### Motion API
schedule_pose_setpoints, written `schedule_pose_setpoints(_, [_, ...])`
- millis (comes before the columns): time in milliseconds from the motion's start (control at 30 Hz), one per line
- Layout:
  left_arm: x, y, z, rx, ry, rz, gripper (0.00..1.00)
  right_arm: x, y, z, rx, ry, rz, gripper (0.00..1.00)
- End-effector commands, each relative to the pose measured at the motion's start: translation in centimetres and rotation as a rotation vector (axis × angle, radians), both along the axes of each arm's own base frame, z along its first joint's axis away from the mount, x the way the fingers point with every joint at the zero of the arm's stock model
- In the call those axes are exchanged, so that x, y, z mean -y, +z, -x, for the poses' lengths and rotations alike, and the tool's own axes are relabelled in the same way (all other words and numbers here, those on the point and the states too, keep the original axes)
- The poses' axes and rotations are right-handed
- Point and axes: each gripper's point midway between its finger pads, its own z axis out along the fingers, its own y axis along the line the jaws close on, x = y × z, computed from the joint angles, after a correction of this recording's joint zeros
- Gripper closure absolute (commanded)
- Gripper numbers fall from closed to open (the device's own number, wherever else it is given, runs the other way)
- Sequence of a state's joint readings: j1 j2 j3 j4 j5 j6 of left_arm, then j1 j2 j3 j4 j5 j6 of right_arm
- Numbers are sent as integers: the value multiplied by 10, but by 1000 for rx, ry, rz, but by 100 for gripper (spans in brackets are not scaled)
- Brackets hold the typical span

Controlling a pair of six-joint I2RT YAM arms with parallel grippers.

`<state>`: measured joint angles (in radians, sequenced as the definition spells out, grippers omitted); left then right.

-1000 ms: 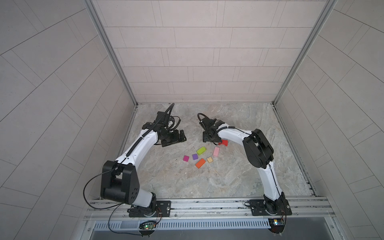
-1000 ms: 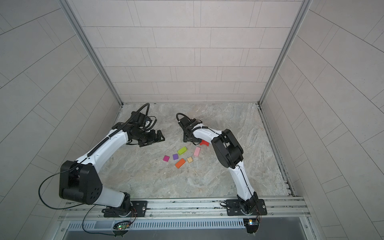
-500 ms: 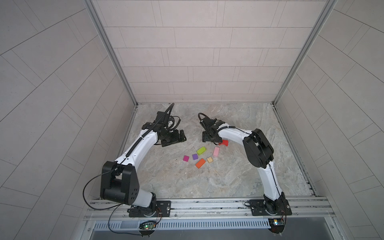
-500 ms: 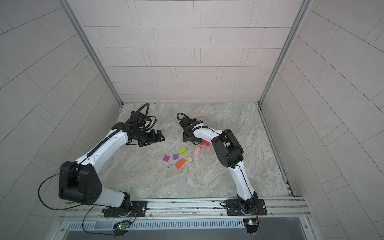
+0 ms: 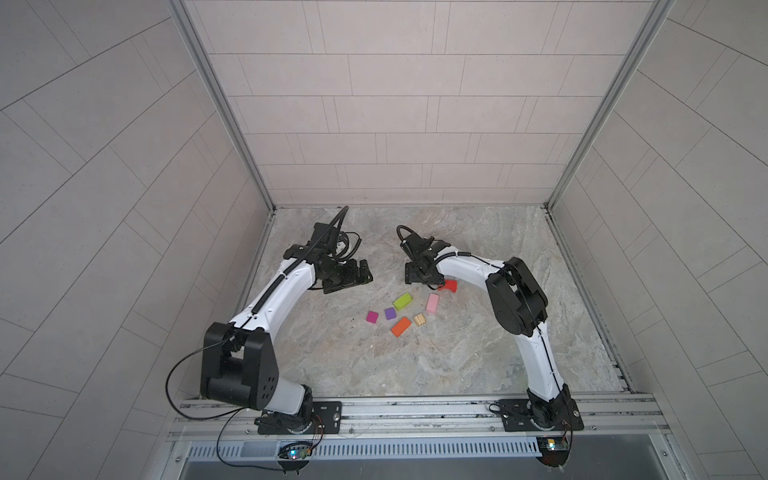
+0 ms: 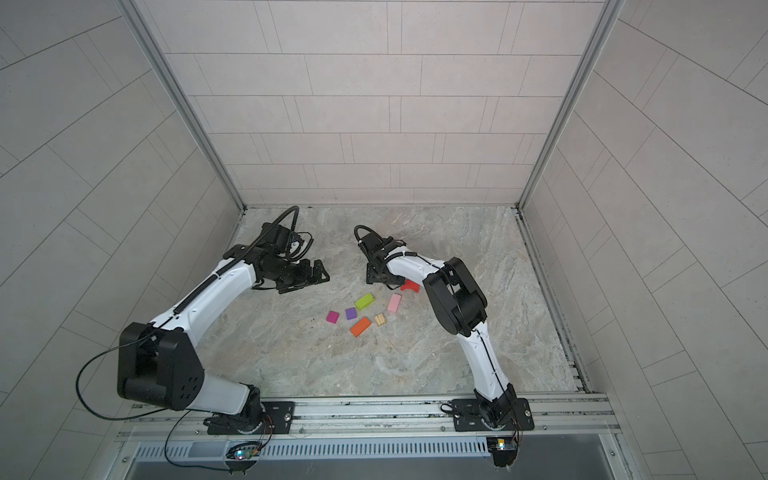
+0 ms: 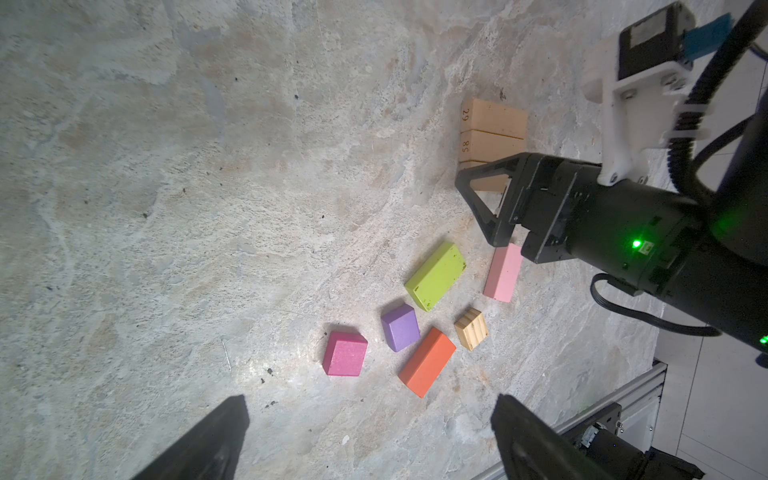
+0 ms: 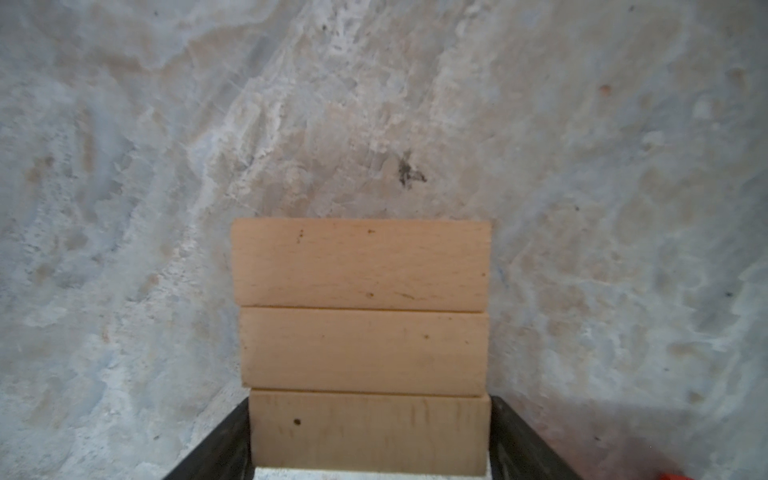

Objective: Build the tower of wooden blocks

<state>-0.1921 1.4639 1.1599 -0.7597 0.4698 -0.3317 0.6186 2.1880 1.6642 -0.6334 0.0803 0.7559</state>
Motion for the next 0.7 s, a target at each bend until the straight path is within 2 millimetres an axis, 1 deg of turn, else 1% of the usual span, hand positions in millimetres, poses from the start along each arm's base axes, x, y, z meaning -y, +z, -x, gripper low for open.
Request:
schedule_pose_setpoints(0, [-4,3,3,15,3,-9,2,0,-2,2,-18,-3,1,17])
schedule_pose_setpoints(667, [-5,3,3,17,5,-10,2,-6,-3,3,-20,11,-17,19])
